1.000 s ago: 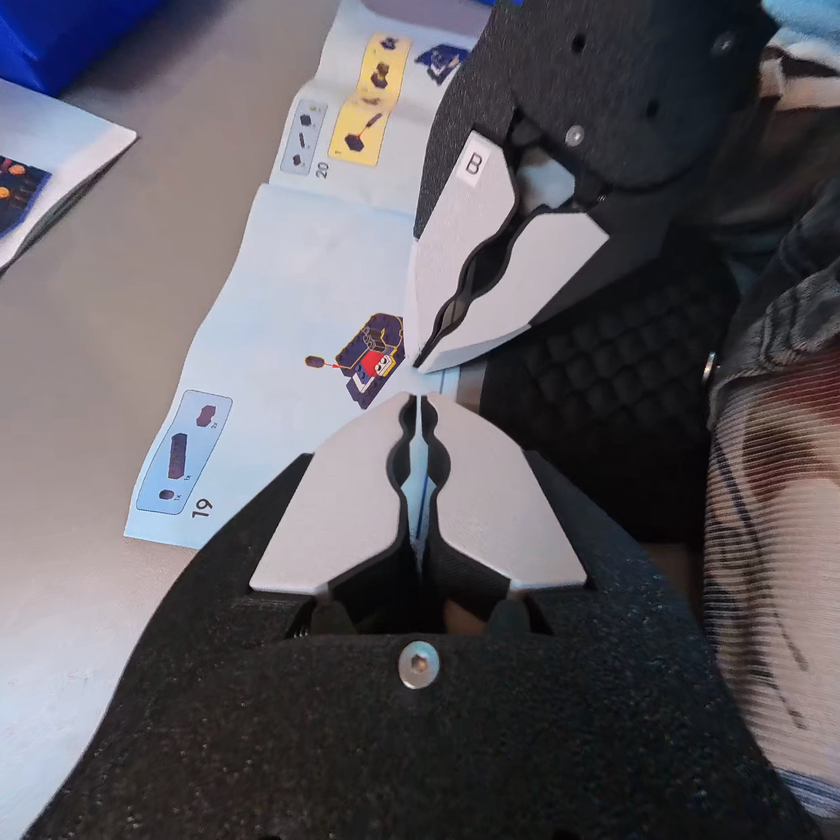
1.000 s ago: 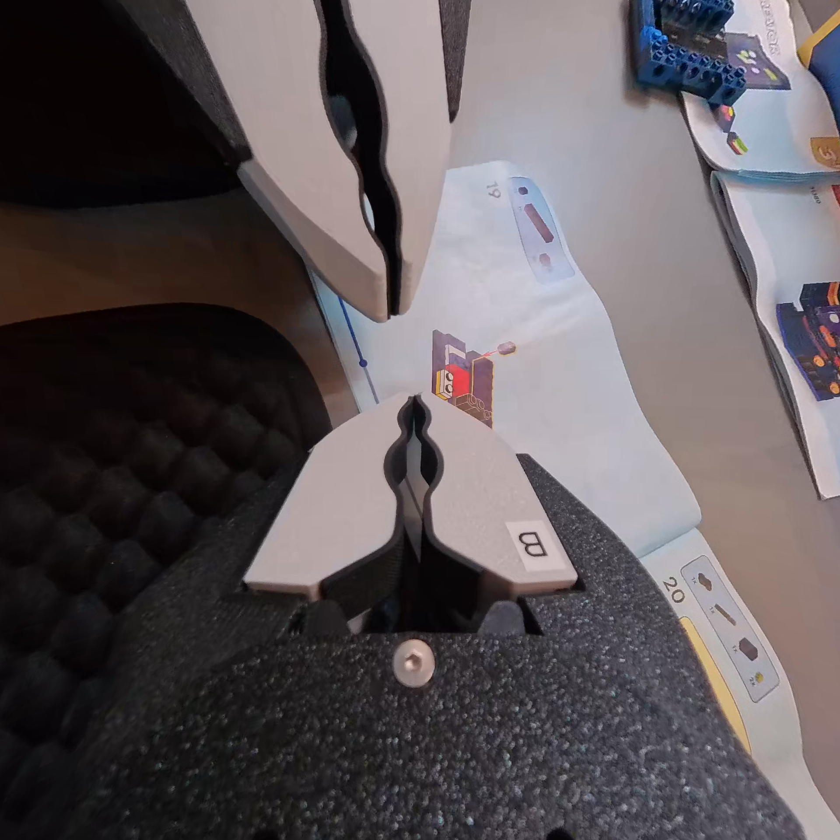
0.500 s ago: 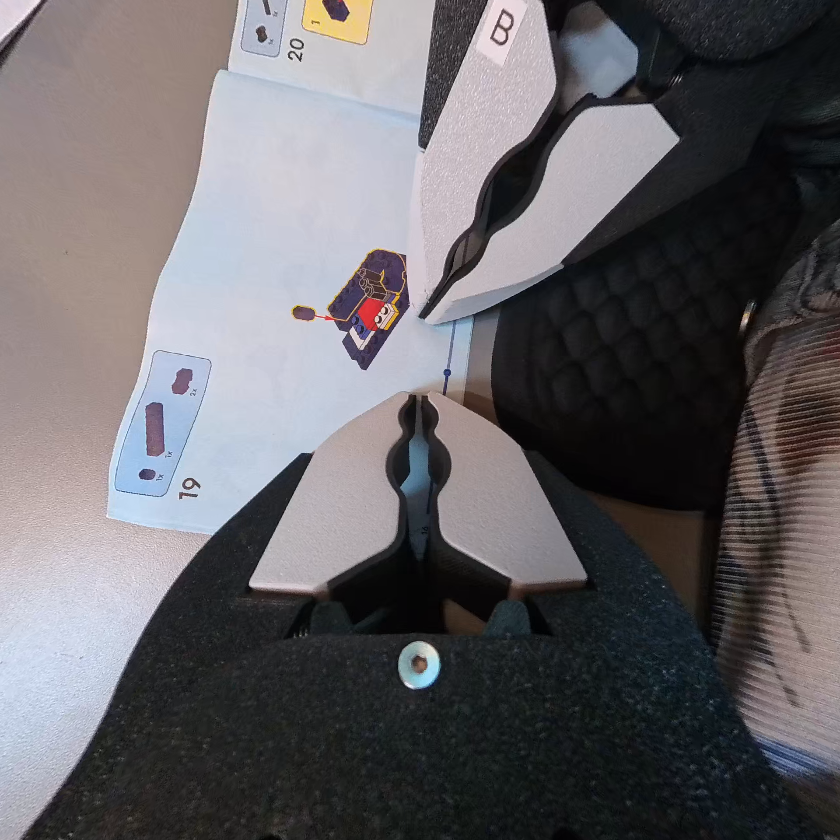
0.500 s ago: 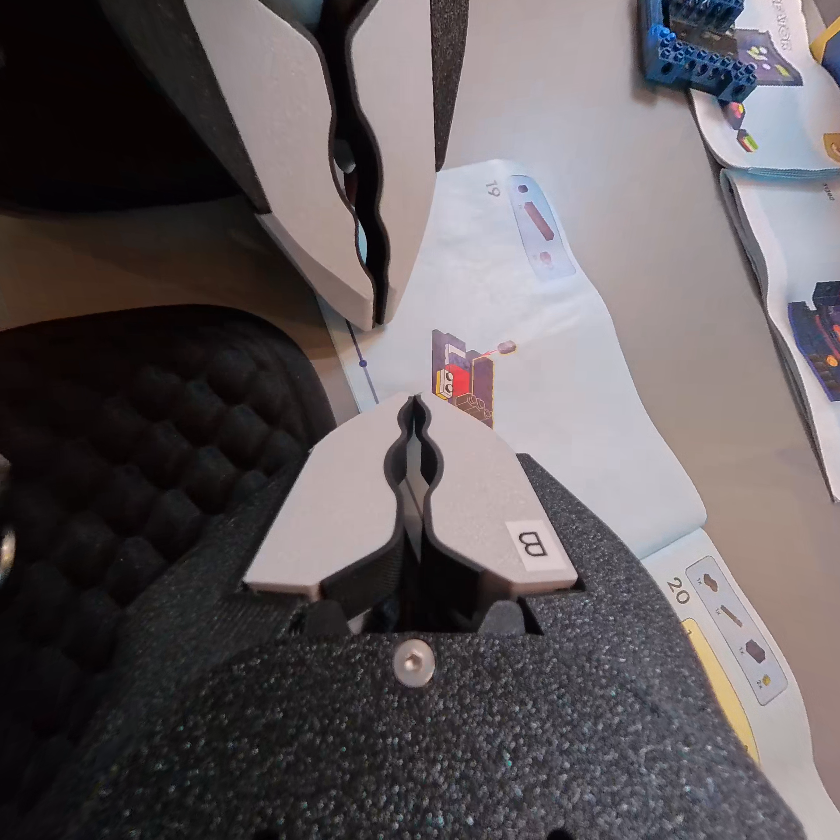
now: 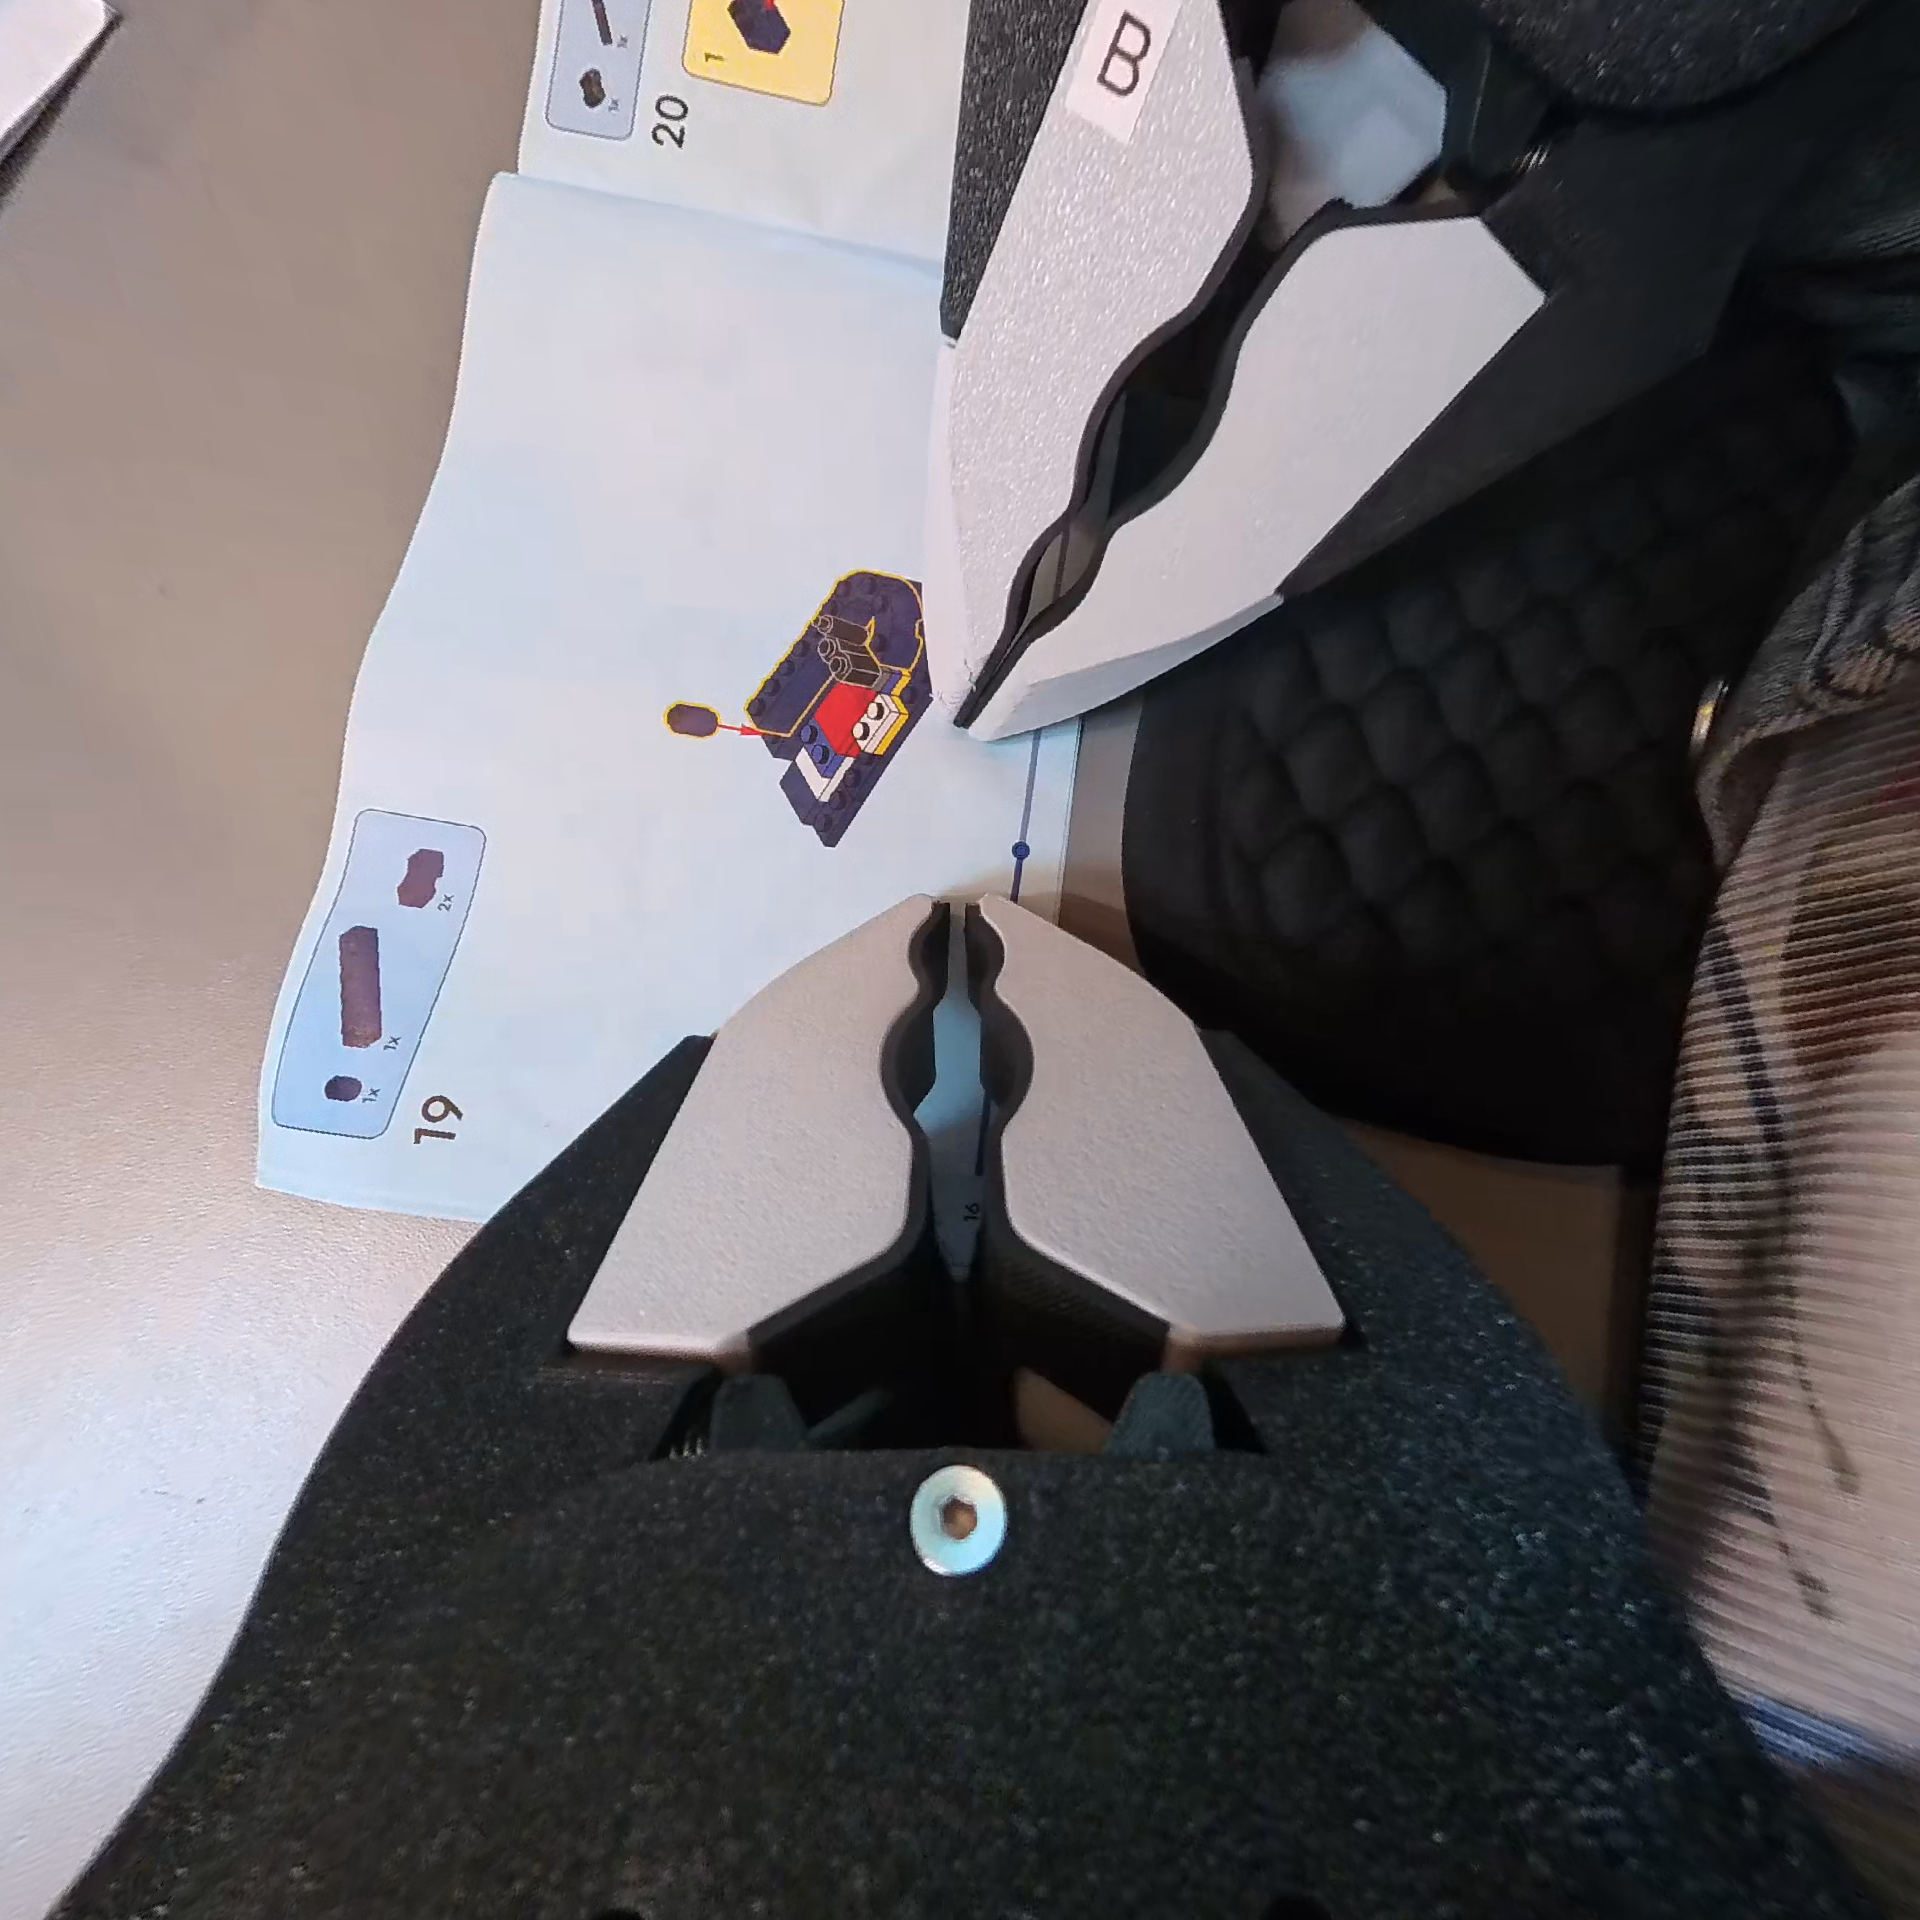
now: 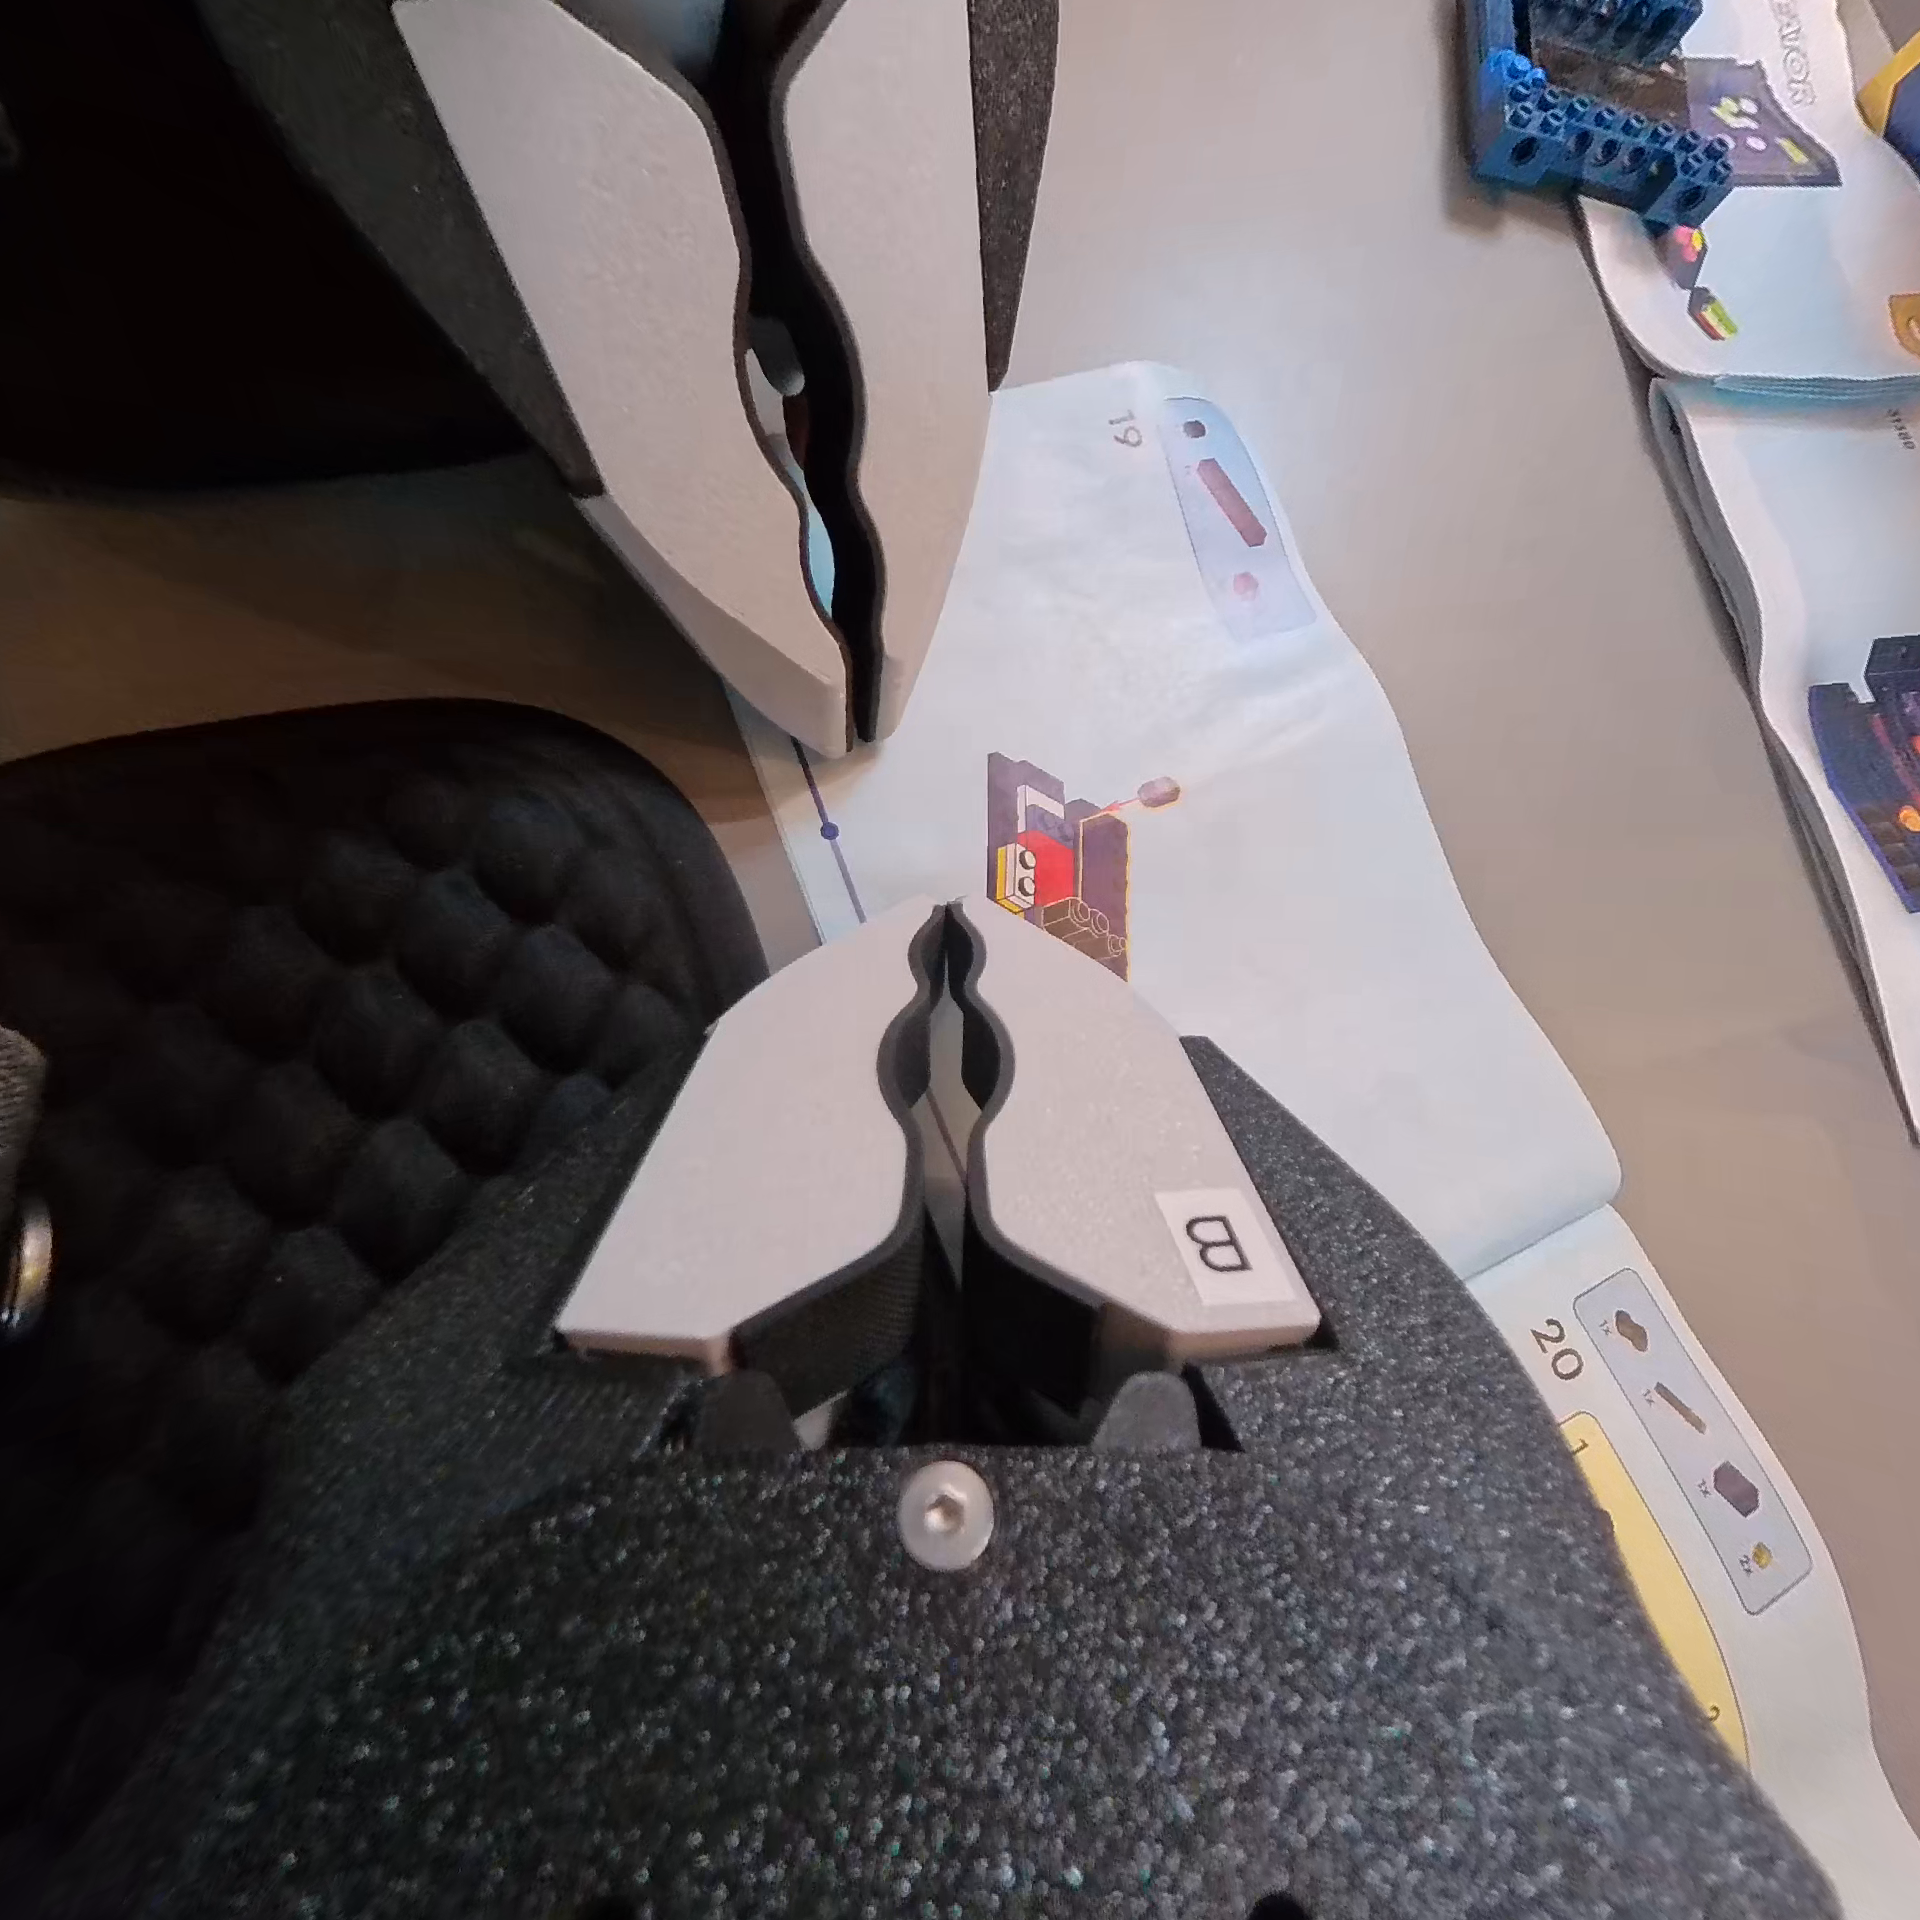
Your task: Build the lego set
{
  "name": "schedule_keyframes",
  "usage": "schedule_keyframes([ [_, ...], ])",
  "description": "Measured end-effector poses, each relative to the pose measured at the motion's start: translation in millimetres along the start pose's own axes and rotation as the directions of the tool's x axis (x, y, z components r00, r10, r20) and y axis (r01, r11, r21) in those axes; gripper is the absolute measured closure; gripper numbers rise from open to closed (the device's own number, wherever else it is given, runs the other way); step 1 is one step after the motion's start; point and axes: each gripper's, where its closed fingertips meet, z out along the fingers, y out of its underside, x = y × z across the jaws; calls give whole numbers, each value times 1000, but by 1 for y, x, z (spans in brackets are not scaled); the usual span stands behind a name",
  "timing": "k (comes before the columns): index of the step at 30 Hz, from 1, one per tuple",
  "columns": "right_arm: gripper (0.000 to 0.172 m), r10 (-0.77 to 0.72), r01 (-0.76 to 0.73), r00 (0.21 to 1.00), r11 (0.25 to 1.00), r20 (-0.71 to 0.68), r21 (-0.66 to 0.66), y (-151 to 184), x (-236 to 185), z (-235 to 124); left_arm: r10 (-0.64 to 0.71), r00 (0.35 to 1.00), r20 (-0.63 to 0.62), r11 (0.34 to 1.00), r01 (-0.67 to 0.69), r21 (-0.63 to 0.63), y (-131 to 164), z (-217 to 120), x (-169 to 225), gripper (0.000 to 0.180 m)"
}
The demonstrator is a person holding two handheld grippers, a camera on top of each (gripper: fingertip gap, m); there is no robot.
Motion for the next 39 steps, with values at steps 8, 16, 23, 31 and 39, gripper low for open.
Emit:
schedule_keyframes([
  [8,172,7,-7,1000,1000,4,3,0,0,0,3,1000,1,1000,-3,0,0,0,0,178],
  [16,172,2,-2,1000,1000,1,0,0,0,0,11,1000,4,1000,-11,-1,0,0,0,177],
  [23,172,3,-3,1000,1000,1,1,0,0,1,17,1000,8,1000,-17,-1,0,0,1,177],
  [31,172,-22,22,1000,1000,-18,-5,0,1,0,13,1000,5,1000,-13,0,0,0,0,177],
  [39,118,139,-142,979,990,-147,-8,15,38,-17,18,1000,7,1000,-18,0,0,0,1,177],
])
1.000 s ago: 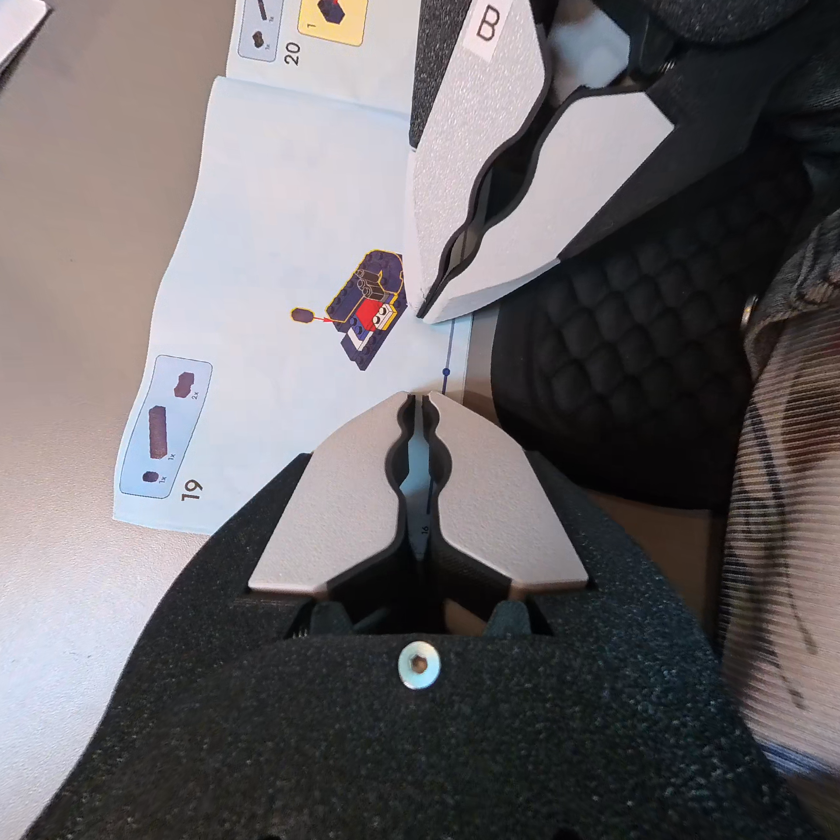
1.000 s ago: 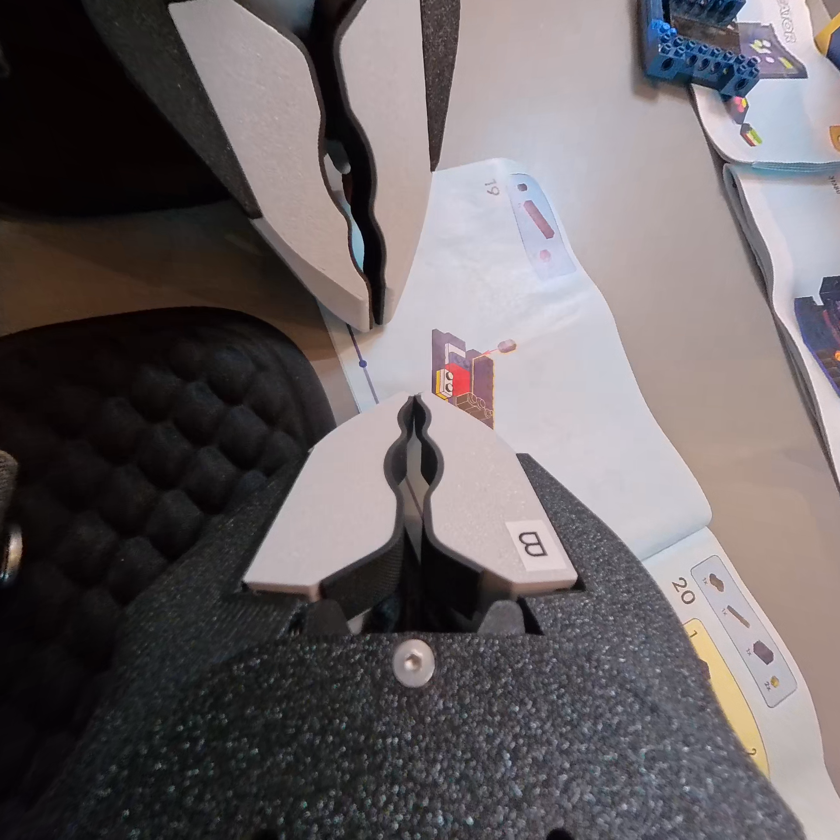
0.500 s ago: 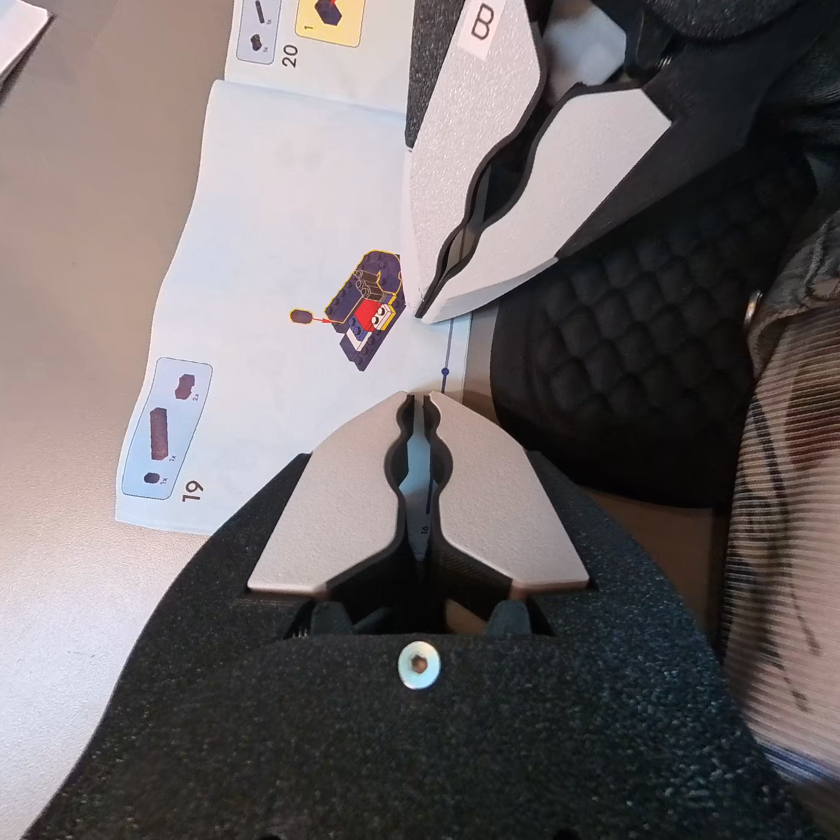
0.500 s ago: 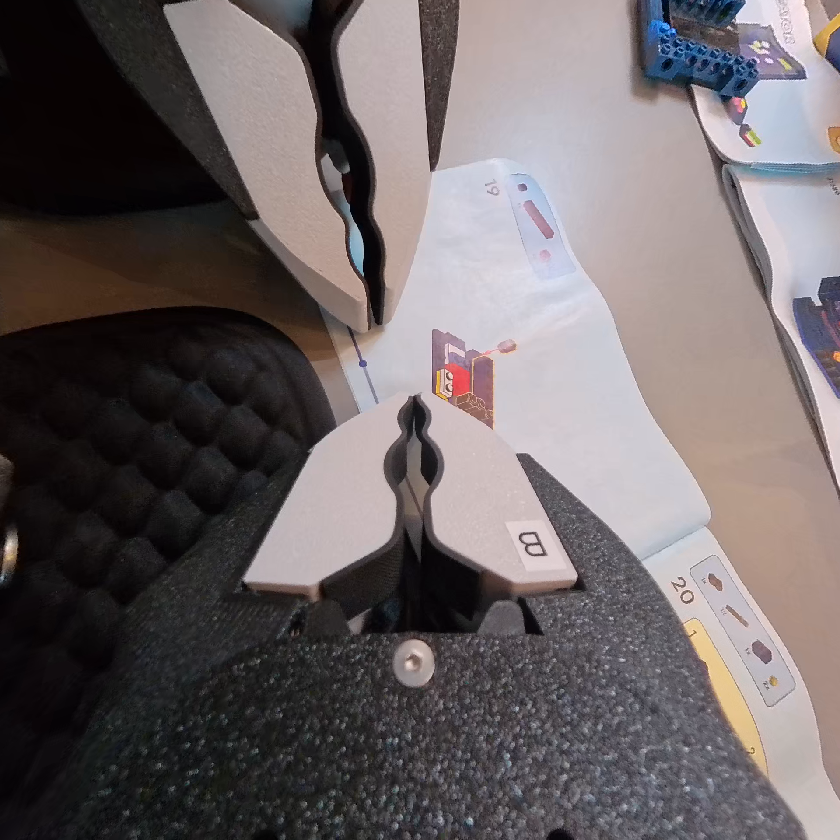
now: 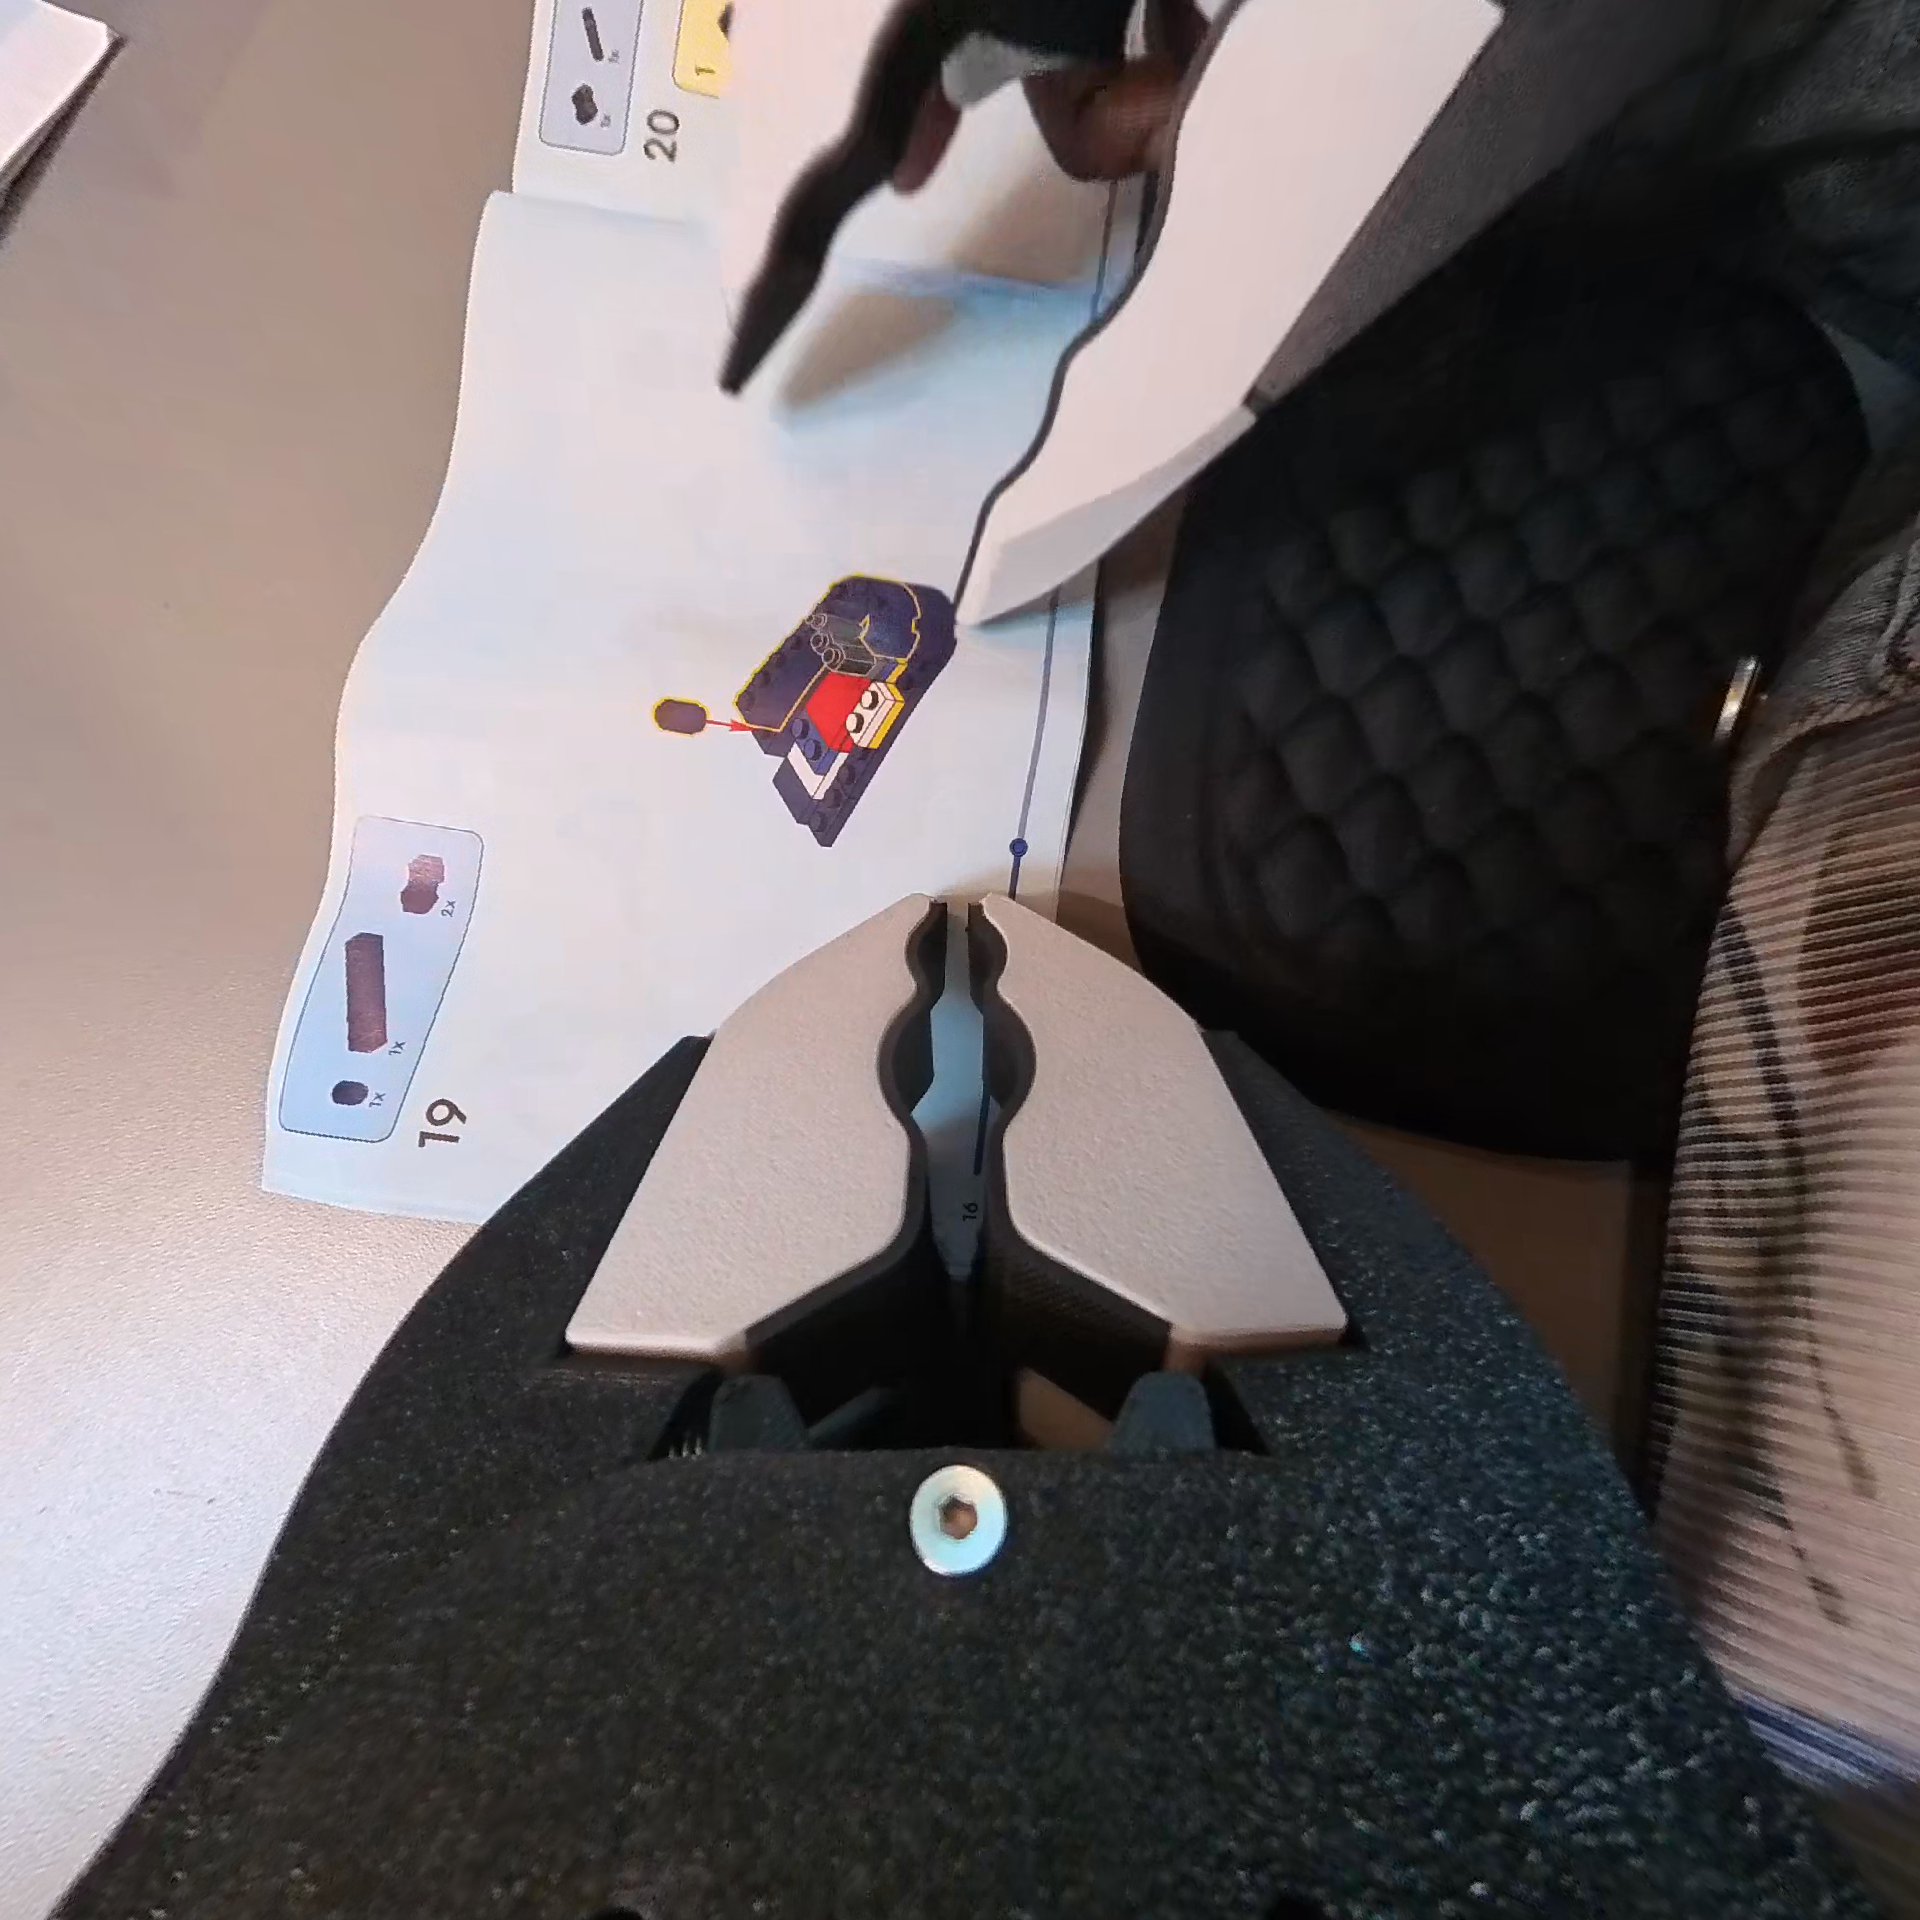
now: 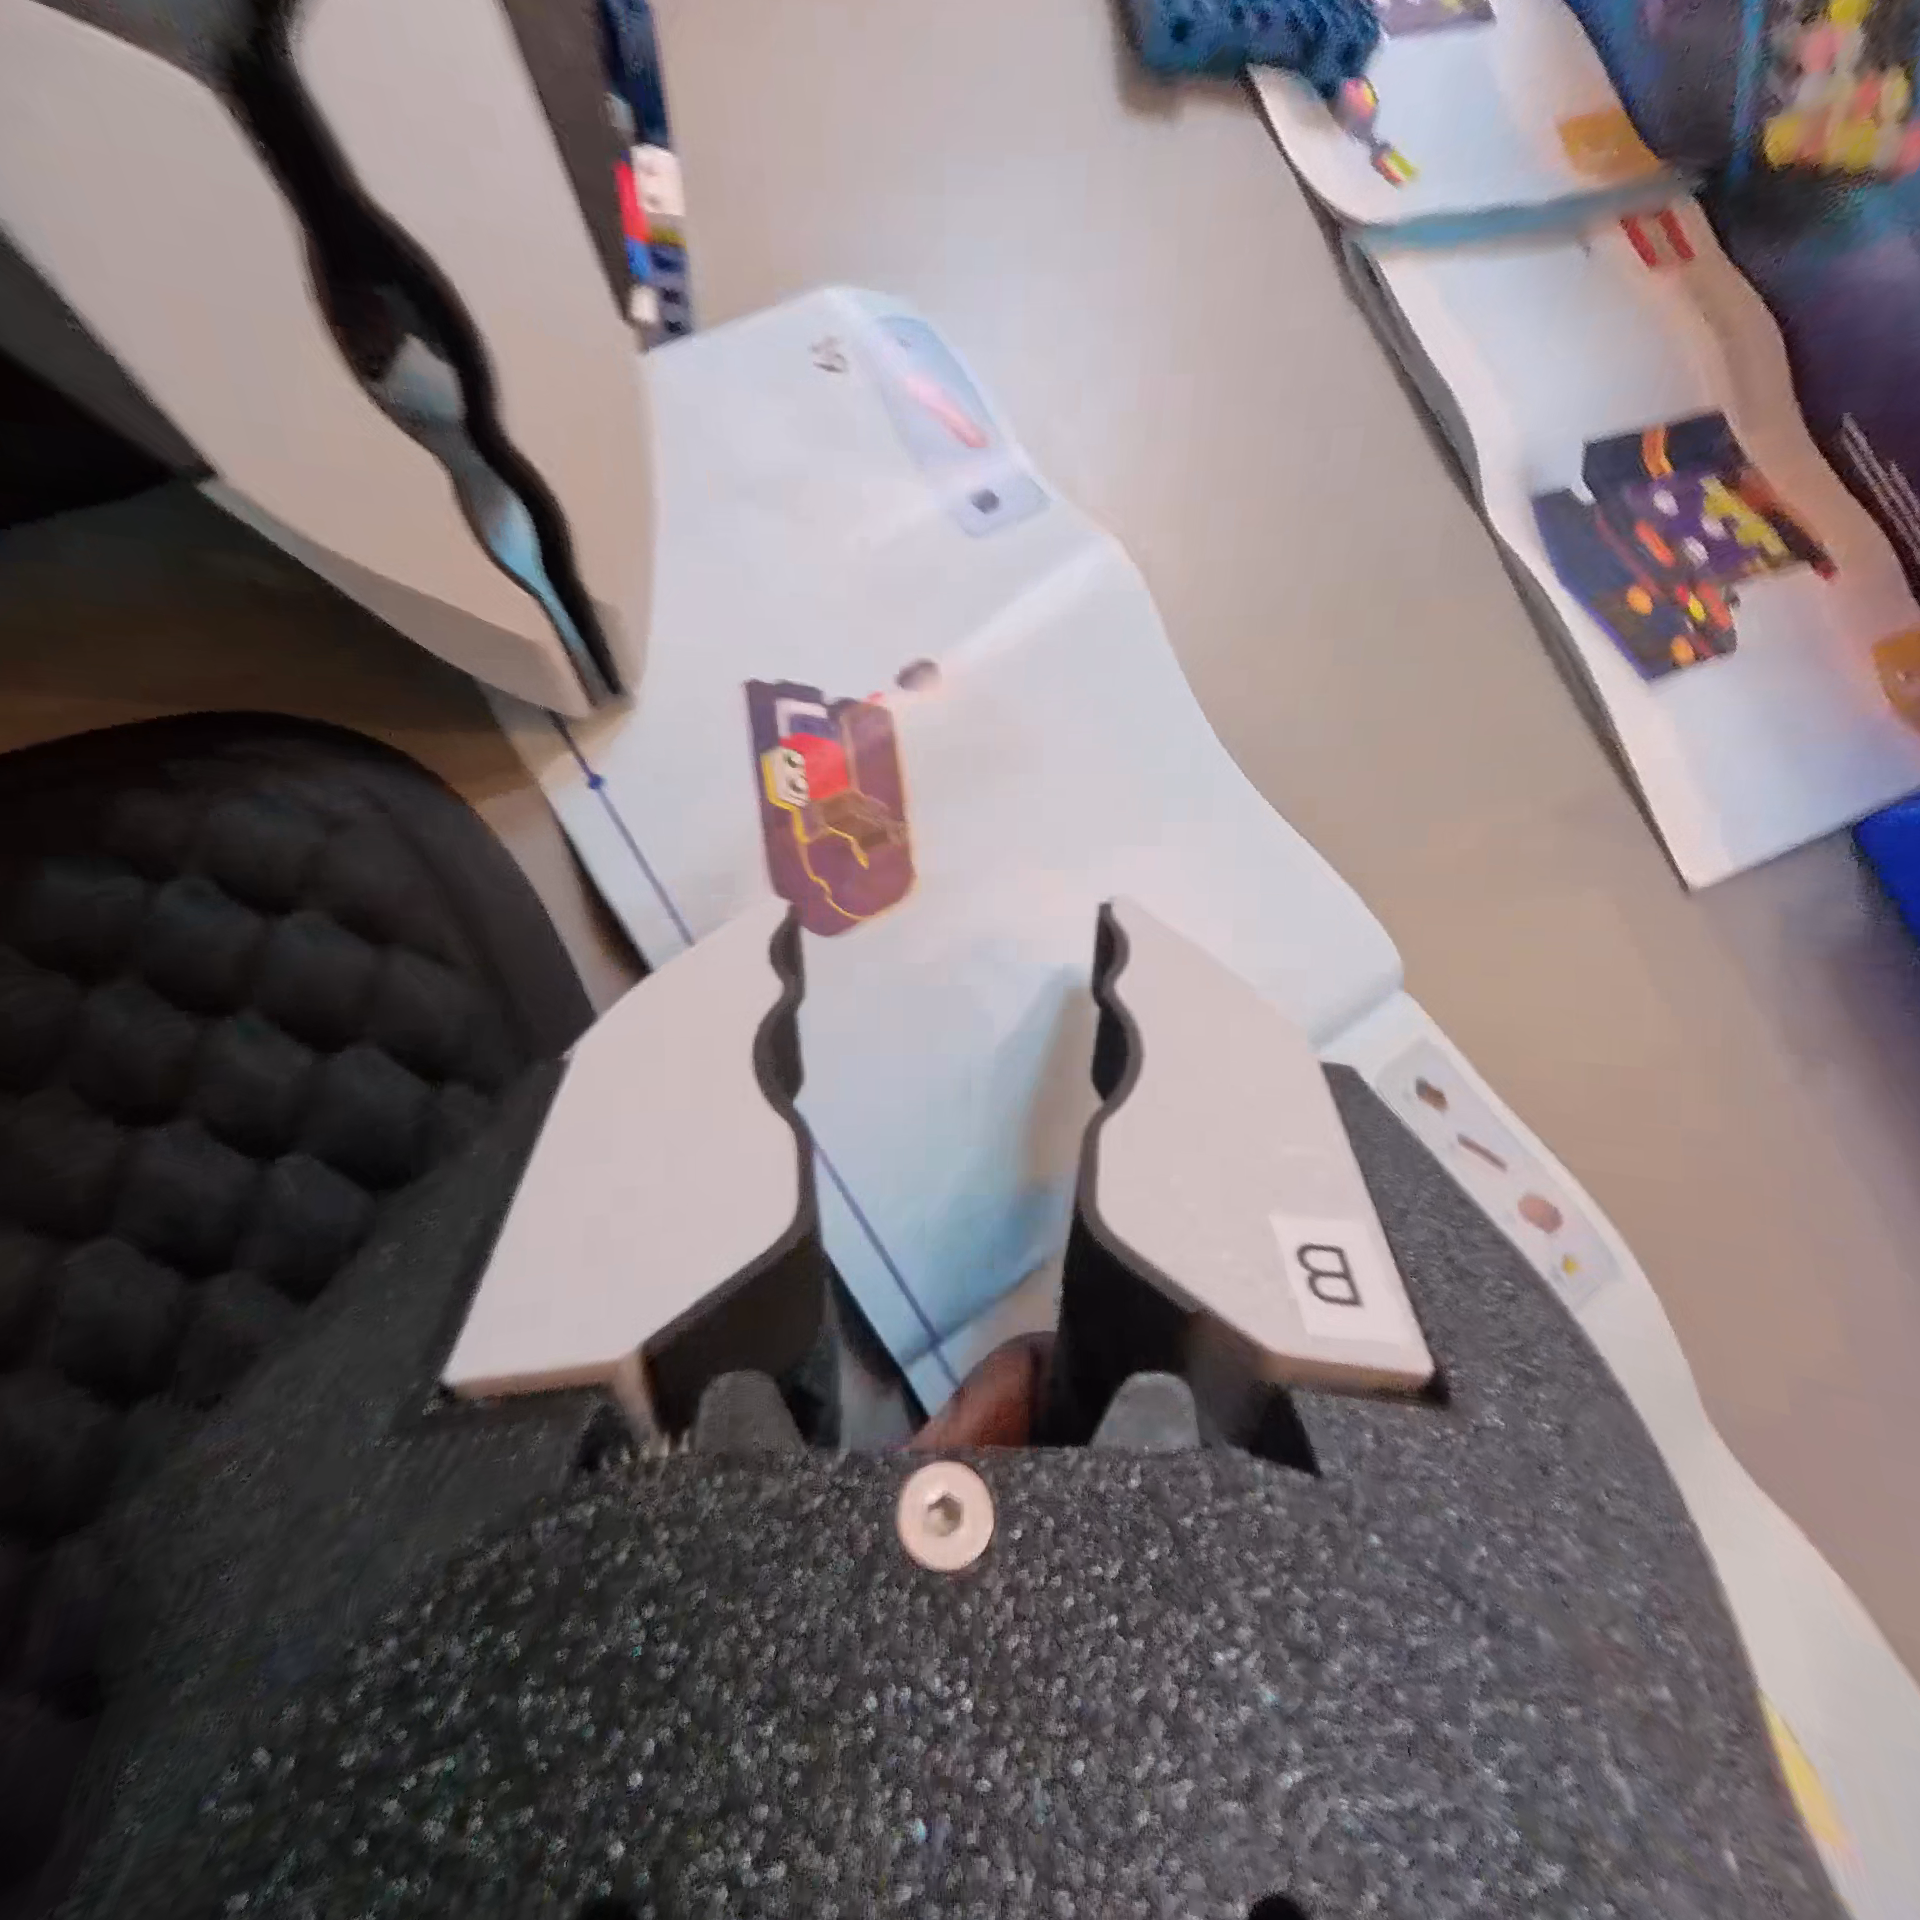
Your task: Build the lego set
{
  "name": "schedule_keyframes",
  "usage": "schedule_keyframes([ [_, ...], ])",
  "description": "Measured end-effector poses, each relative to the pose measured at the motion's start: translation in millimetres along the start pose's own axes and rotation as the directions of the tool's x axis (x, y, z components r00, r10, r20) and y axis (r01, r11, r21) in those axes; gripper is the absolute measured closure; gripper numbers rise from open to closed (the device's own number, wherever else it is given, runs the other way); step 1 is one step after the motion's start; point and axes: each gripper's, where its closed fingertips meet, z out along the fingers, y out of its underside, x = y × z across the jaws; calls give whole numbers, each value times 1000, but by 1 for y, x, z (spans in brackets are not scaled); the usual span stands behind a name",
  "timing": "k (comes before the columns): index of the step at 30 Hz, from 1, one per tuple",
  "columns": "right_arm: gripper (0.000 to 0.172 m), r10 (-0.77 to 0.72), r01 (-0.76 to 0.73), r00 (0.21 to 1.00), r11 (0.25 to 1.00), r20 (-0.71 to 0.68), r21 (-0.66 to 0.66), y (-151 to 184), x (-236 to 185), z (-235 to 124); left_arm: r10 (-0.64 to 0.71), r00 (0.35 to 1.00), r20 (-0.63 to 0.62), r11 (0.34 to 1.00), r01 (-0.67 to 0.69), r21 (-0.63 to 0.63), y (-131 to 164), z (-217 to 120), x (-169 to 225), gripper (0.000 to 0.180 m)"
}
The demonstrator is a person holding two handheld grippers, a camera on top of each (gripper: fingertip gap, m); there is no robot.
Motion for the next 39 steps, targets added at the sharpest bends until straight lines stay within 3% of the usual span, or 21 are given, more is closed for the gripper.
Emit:
schedule_keyframes([
  [2,108,22,-22,1000,1000,1,-13,5,4,0,0,1000,0,1000,0,0,0,0,0,177],
  [9,102,117,-117,993,992,14,39,1,7,3,1,1000,-6,1000,-1,1,0,0,1,176],
  [14,104,315,-335,940,927,135,168,-22,6,-4,4,1000,-7,1000,-4,1,0,0,1,175],
  [18,104,247,-247,968,969,-44,12,8,17,10,6,1000,-15,1000,-6,1,0,0,2,173],
  [21,116,328,-330,933,944,-149,11,8,26,13,13,1000,-11,1000,-13,6,-1,0,2,163],
  [27,101,382,-404,851,915,-360,16,19,54,5,104,985,135,977,-126,170,-24,-13,-7,150],
  [32,103,417,-446,794,894,-442,42,28,74,0,130,983,130,981,-146,126,-20,-8,-5,150],
  [34,103,392,-412,804,910,-447,59,26,75,-1,126,985,121,983,-140,120,-19,-8,-5,150],
  [39,112,120,-81,937,988,-329,130,-21,40,3,138,984,115,983,-150,101,-17,-5,-4,150],
])
